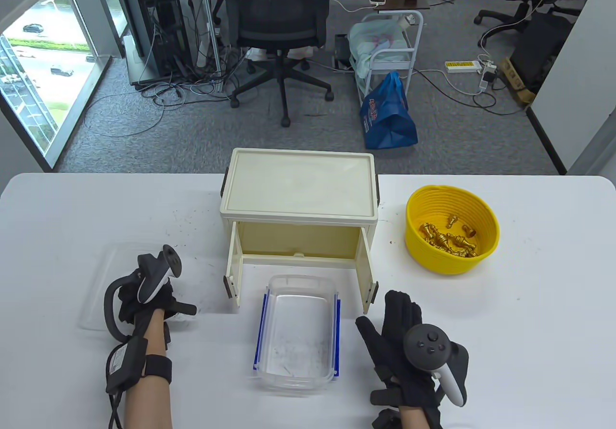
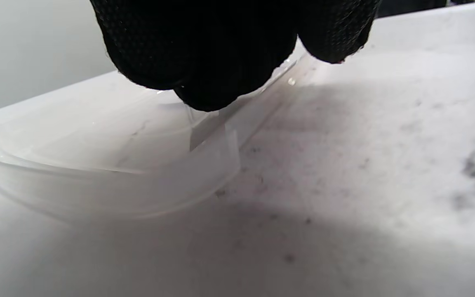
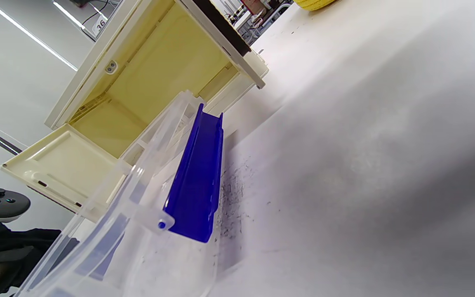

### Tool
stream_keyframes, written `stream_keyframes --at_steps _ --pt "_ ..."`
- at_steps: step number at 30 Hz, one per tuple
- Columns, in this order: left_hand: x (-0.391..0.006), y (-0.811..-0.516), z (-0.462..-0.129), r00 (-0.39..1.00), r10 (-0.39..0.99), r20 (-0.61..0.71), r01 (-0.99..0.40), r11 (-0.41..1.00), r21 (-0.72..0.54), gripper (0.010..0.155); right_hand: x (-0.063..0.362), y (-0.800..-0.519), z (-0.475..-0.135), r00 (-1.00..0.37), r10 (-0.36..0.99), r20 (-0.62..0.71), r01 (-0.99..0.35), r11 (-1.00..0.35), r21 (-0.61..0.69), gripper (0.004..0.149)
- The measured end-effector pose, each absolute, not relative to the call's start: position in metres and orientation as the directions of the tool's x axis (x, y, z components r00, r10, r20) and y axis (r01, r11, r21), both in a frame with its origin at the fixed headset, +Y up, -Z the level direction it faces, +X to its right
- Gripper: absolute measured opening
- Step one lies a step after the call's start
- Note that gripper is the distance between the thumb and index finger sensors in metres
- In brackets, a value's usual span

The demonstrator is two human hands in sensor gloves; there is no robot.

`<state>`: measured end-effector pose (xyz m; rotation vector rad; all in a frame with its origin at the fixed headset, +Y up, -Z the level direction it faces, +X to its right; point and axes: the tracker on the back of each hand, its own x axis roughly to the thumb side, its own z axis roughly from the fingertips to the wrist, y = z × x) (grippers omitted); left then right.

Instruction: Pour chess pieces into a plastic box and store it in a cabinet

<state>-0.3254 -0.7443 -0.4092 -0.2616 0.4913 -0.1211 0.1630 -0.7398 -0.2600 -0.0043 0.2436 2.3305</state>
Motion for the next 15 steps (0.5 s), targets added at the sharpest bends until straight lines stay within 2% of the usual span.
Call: stream_keyframes --at_steps 5,7,10,11,14,15 --pt "-0.323 -0.702 -0.389 0.913 -0.022 -0.407 -0.029 0.993 -0.119 0.067 0.16 -0.741 -0.26 -0.704 0.706 -0.07 -0.705 -0.685 0.185 0.089" --pt "-0.318 -0.68 -0.377 0.924 0.083 -0.372 -0.103 0.994 -0.034 0.072 0.158 -0.743 -0.261 -0.709 0.702 -0.069 -0.699 -0.688 0.194 0.089" --pt "-0.306 -0.65 -0.355 0.929 0.277 -0.246 -0.262 0.961 0.092 0.078 0.156 -0.745 -0.262 -0.717 0.694 -0.07 -0.691 -0.692 0.207 0.089" --pt "-0.3 -0.642 -0.346 0.923 0.346 -0.168 -0.328 0.936 0.129 0.079 0.156 -0.746 -0.262 -0.717 0.694 -0.07 -0.691 -0.692 0.21 0.089" --pt "-0.285 -0.637 -0.325 0.868 0.495 0.023 -0.491 0.854 0.171 0.086 0.156 -0.745 -0.262 -0.715 0.696 -0.071 -0.693 -0.69 0.207 0.089" --pt "-0.282 -0.639 -0.321 0.852 0.522 0.051 -0.522 0.837 0.165 0.089 0.157 -0.745 -0.262 -0.713 0.698 -0.071 -0.695 -0.689 0.207 0.089"
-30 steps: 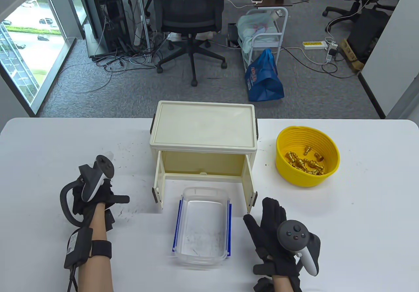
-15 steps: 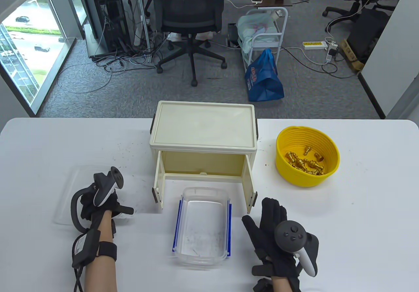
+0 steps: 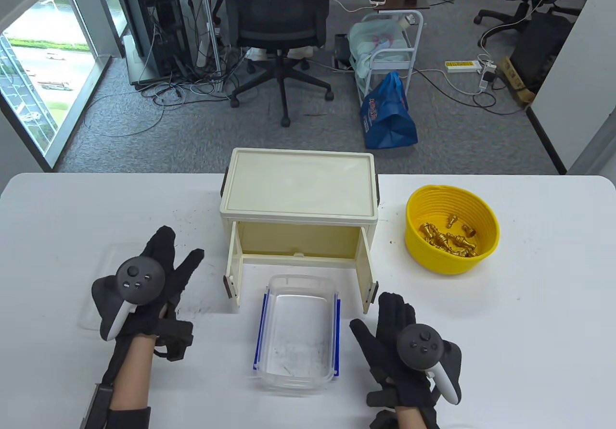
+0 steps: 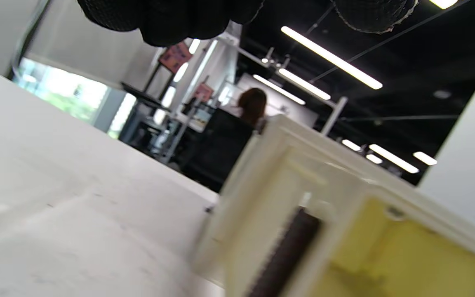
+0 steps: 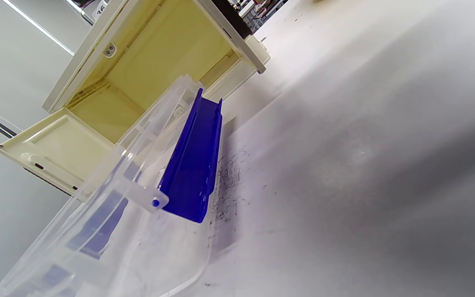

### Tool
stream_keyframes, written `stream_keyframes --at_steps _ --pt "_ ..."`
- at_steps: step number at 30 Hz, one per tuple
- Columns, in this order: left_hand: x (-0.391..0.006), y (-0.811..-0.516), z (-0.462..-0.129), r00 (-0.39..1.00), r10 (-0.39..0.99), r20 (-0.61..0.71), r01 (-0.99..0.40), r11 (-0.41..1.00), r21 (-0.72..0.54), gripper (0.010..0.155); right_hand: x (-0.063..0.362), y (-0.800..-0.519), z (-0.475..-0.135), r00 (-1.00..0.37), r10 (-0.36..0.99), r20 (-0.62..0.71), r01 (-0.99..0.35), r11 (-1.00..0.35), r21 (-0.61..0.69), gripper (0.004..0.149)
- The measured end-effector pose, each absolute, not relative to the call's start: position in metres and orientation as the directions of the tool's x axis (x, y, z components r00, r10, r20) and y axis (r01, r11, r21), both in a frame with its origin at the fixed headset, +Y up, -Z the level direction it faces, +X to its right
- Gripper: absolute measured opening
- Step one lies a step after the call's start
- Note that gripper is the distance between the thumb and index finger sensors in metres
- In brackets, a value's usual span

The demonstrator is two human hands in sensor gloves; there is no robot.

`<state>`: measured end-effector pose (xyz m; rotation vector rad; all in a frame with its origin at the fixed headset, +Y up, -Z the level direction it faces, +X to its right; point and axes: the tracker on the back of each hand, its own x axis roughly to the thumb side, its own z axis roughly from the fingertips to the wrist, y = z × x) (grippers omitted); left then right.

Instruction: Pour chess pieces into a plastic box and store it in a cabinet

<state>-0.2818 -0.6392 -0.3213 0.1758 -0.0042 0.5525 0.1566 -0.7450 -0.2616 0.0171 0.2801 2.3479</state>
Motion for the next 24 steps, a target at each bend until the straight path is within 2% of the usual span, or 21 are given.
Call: stream_keyframes --at_steps 3,7,11,17,21,24 --pt "-0.265 -0.664 -0.307 0.77 0.62 0.153 -0.634 0.77 0.073 0.097 0.157 -0.744 -0.261 -0.711 0.699 -0.071 -0.697 -0.688 0.203 0.089" --pt "-0.249 -0.713 -0.298 0.777 0.595 0.208 -0.607 0.795 -0.008 0.106 0.158 -0.746 -0.262 -0.711 0.699 -0.082 -0.697 -0.685 0.212 0.089" --pt "-0.248 -0.745 -0.299 0.754 0.63 0.188 -0.625 0.775 -0.092 0.107 0.158 -0.749 -0.264 -0.711 0.697 -0.097 -0.698 -0.681 0.223 0.089" --pt "-0.249 -0.743 -0.294 0.786 0.587 0.195 -0.586 0.807 -0.068 0.104 0.161 -0.75 -0.267 -0.684 0.721 -0.109 -0.722 -0.65 0.237 0.089" --pt "-0.249 -0.747 -0.287 0.815 0.545 0.199 -0.543 0.837 -0.068 0.104 0.177 -0.729 -0.264 -0.53 0.847 -0.037 -0.844 -0.522 0.121 0.089" --pt "-0.25 -0.748 -0.287 0.831 0.52 0.198 -0.517 0.853 -0.067 0.104 0.202 -0.716 -0.277 -0.341 0.932 -0.127 -0.939 -0.343 0.004 0.086"
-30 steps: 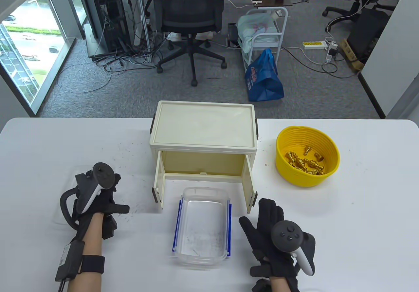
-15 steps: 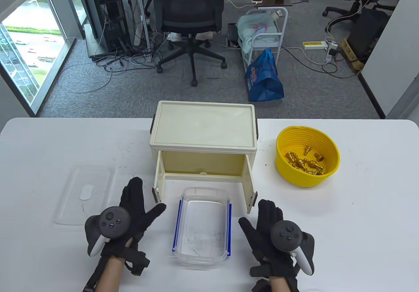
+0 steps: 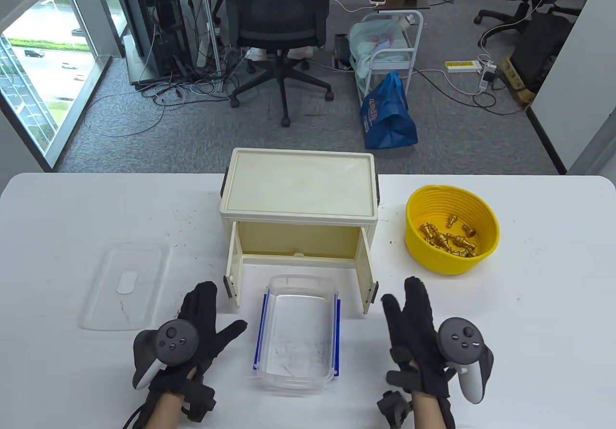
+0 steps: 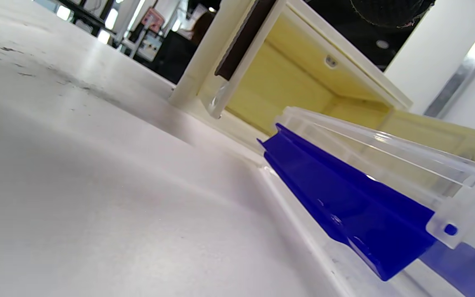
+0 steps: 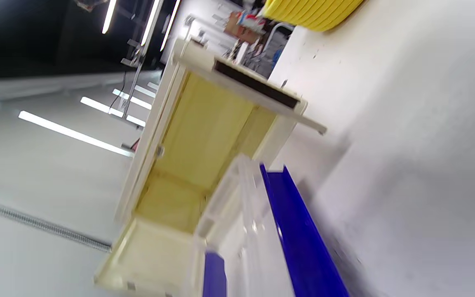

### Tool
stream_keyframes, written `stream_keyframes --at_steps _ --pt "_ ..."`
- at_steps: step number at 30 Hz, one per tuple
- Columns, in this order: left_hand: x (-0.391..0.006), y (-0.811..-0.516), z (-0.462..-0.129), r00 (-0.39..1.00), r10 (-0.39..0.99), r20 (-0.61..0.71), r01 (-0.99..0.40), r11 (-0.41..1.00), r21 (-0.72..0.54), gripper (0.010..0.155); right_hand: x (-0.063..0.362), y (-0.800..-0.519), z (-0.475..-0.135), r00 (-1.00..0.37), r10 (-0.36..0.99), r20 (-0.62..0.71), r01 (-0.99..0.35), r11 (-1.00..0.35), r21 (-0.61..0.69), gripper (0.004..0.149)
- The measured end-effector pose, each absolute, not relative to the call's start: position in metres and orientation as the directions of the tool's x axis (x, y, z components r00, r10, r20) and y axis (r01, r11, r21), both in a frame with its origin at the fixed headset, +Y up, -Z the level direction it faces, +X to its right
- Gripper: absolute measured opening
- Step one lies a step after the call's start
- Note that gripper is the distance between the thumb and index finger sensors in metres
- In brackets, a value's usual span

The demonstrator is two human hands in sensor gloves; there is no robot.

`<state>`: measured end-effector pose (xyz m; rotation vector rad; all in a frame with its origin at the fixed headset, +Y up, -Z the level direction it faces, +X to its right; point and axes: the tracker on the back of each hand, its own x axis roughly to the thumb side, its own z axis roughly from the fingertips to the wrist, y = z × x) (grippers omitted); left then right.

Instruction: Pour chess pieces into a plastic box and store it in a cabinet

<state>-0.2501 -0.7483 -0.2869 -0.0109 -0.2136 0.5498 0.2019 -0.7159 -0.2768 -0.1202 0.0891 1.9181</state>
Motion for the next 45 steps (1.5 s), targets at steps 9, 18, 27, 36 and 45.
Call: stream_keyframes --at_steps 9,18,27,36,45 --pt "-0.252 -0.75 -0.286 0.822 0.537 0.19 -0.531 0.843 -0.083 0.103 0.277 -0.711 -0.344 -0.309 0.776 -0.549 -0.889 -0.441 -0.123 0.086" --pt "-0.254 -0.753 -0.292 0.833 0.529 0.163 -0.518 0.849 -0.106 0.103 0.32 -0.753 -0.398 -0.005 0.704 -0.71 -0.939 -0.247 -0.239 0.086" --pt "-0.251 -0.754 -0.29 0.853 0.492 0.174 -0.48 0.871 -0.109 0.102 0.323 -0.759 -0.408 0.061 0.738 -0.672 -0.946 -0.173 -0.276 0.069" --pt "-0.254 -0.755 -0.289 0.85 0.499 0.168 -0.489 0.866 -0.104 0.101 0.323 -0.737 -0.398 0.077 0.808 -0.584 -0.929 -0.155 -0.337 0.064" --pt "-0.26 -0.754 -0.286 0.821 0.546 0.165 -0.536 0.838 -0.102 0.101 0.318 -0.66 -0.371 -0.025 0.9 -0.436 -0.926 -0.185 -0.33 0.064"
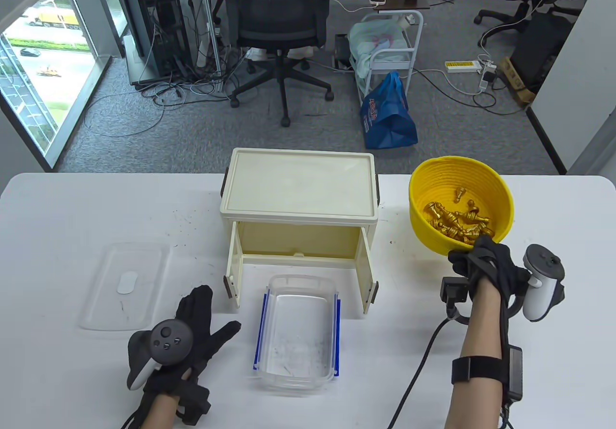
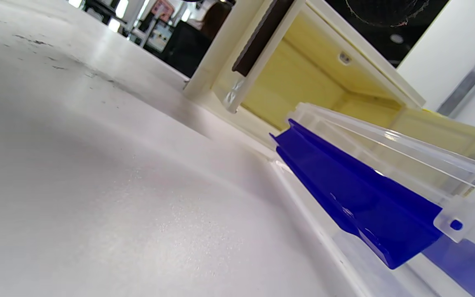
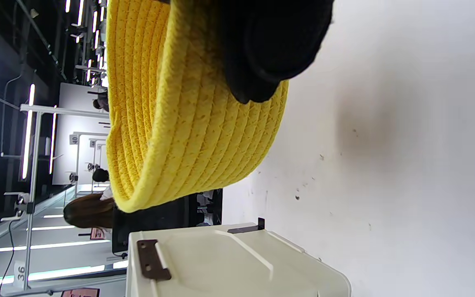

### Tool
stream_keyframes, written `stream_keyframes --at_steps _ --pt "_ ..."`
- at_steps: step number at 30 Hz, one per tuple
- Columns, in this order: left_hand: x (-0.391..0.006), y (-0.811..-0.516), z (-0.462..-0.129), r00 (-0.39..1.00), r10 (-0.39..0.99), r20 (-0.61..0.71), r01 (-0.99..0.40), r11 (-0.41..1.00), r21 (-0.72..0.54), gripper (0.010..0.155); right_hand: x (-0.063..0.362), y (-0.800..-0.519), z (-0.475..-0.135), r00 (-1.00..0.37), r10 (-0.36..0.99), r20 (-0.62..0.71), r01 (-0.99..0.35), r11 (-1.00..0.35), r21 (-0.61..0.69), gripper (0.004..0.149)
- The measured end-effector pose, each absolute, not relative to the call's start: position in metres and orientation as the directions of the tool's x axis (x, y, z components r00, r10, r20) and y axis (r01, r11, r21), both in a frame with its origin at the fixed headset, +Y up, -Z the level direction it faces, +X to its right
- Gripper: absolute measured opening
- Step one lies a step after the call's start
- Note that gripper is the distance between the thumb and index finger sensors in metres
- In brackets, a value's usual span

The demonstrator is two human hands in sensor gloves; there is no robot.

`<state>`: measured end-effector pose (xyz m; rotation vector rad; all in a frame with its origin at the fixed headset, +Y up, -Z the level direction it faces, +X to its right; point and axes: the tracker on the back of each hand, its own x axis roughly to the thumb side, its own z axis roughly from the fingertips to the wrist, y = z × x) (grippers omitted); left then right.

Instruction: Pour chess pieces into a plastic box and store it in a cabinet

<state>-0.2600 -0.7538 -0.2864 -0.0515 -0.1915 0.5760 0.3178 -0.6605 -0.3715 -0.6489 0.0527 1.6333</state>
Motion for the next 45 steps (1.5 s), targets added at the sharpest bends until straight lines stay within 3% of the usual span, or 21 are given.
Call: stream_keyframes --at_steps 9,16,22,29,45 --pt "-0.264 -0.752 -0.286 0.811 0.564 0.159 -0.556 0.826 -0.093 0.1 0.296 -0.584 -0.348 -0.162 0.941 -0.296 -0.942 -0.236 -0.237 0.064" --pt "-0.266 -0.752 -0.287 0.781 0.605 0.155 -0.595 0.796 -0.111 0.101 0.253 -0.562 -0.338 -0.279 0.939 -0.2 -0.95 -0.3 -0.082 0.063" --pt "-0.269 -0.752 -0.286 0.773 0.616 0.152 -0.605 0.788 -0.112 0.101 0.215 -0.556 -0.337 -0.424 0.9 -0.102 -0.905 -0.423 0.036 0.061" --pt "-0.272 -0.752 -0.286 0.754 0.64 0.147 -0.63 0.768 -0.112 0.101 0.173 -0.563 -0.341 -0.503 0.861 -0.069 -0.86 -0.491 0.141 0.06" --pt "-0.275 -0.75 -0.286 0.738 0.659 0.145 -0.65 0.752 -0.107 0.101 0.116 -0.589 -0.35 -0.758 0.651 0.049 -0.64 -0.756 0.141 0.058"
